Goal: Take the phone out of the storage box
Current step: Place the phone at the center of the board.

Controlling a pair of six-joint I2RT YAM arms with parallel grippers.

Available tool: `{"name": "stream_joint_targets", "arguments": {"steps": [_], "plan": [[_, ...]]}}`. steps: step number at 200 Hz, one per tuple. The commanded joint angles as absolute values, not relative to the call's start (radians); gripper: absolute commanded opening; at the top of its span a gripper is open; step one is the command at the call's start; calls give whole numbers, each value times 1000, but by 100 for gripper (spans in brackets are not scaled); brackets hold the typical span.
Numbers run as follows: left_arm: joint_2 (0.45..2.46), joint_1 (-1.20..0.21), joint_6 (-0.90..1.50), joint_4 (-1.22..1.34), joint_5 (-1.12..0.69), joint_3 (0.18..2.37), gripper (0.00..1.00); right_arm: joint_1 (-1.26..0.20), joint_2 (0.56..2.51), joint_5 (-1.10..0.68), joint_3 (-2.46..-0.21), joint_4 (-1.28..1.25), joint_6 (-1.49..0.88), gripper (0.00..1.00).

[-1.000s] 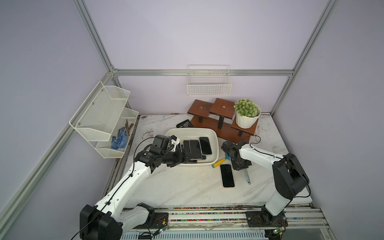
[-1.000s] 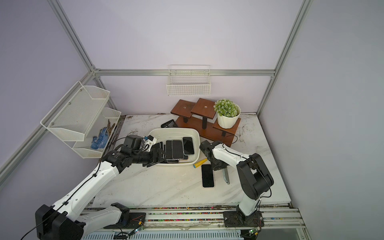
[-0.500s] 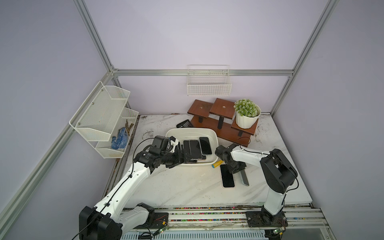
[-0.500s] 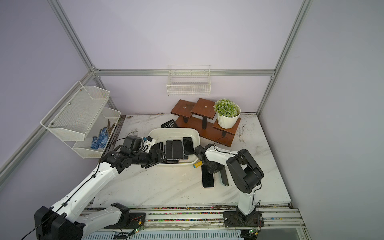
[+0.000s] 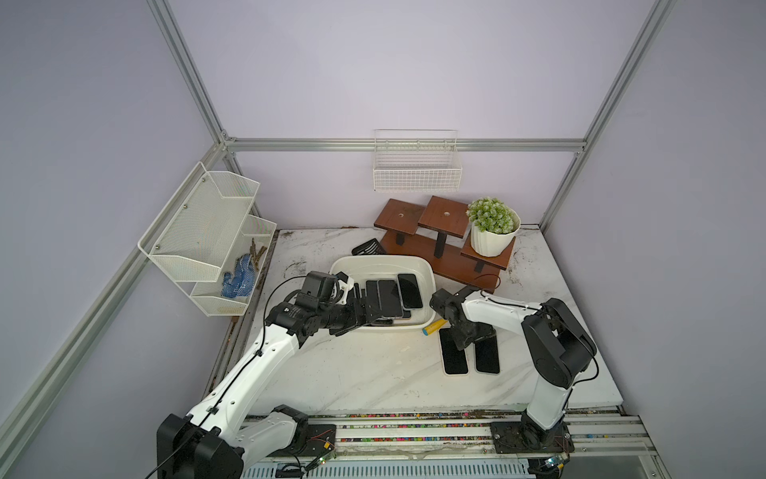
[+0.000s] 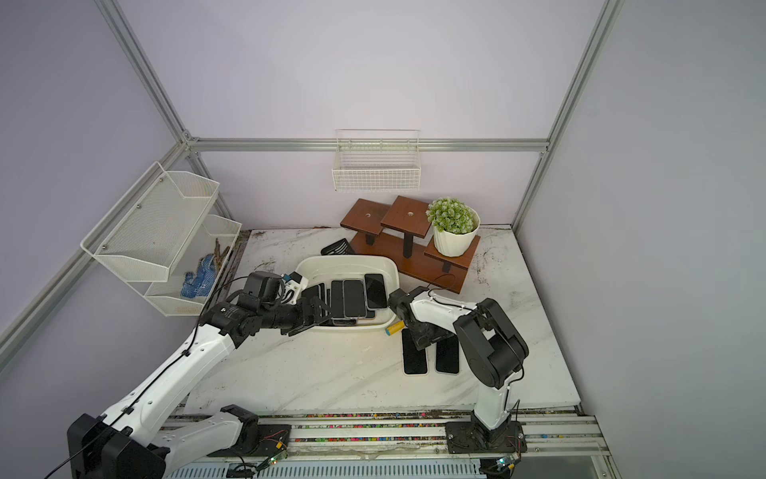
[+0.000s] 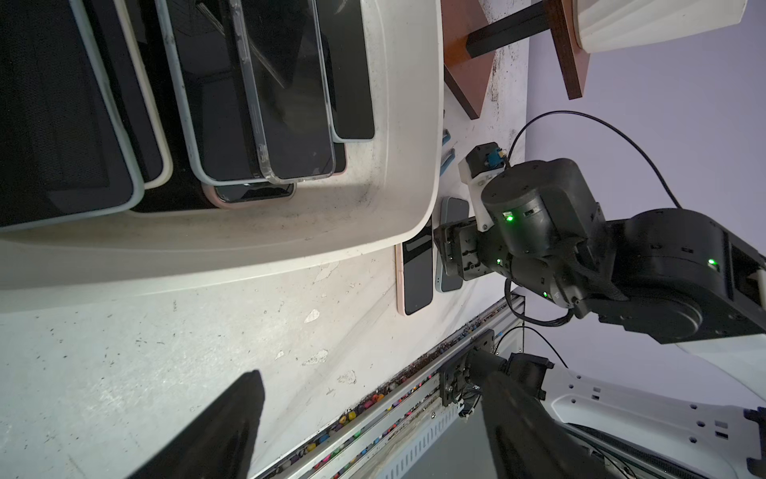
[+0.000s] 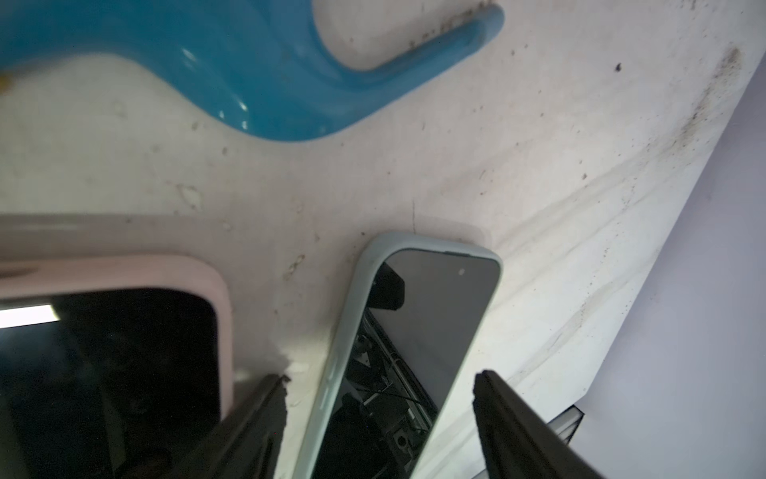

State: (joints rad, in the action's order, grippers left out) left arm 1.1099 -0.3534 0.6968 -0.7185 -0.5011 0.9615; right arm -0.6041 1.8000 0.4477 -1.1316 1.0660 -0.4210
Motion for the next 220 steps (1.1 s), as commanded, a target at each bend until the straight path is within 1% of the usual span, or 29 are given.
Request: {"name": "stream_joint_targets", "arguments": {"steps": [1, 20, 39, 60, 66, 87, 112, 132, 144, 157, 181, 191, 193, 220], "plan": [[1072, -344, 703, -705, -488, 954, 86, -594, 1693, 361, -1176, 1078, -467, 82], [1060, -341, 699, -716, -480, 954, 86, -532, 1618, 310, -1187, 1082, -498, 87], [1050, -337, 697, -723, -479, 954, 87, -437, 1560, 242, -1166, 1057, -504, 90], [1045, -328, 685, -739, -477, 961, 87, -332, 1548, 183, -1125, 1037, -499, 89], [1043, -326, 681, -743, -476, 963, 87, -309, 1511, 161, -1107, 1024, -494, 89], [1036, -316, 672, -747, -470, 963, 88, -282, 1461, 56, -1072, 962, -480, 88], [1043, -306, 666, -744, -462, 966, 88, -283, 1414, -29, -1076, 927, -483, 88], [1061, -302, 651, -752, -460, 978, 88, -288, 1375, -189, -1096, 871, -469, 87], [1074, -299, 645, -755, -462, 983, 88, -312, 1360, -257, -1115, 833, -500, 87], [1088, -295, 642, -754, -465, 983, 88, -358, 1371, -269, -1164, 823, -530, 87], [1117, -288, 645, -734, -476, 984, 88, -473, 1468, -253, -1305, 847, -531, 89], [1128, -286, 646, -726, -480, 988, 88, -518, 1528, -241, -1378, 864, -517, 99], [1131, -285, 646, -725, -481, 990, 88, -526, 1532, -238, -1389, 869, -515, 100], [1152, -278, 636, -727, -488, 1006, 89, -588, 1736, -189, -1596, 936, -477, 100]]}}
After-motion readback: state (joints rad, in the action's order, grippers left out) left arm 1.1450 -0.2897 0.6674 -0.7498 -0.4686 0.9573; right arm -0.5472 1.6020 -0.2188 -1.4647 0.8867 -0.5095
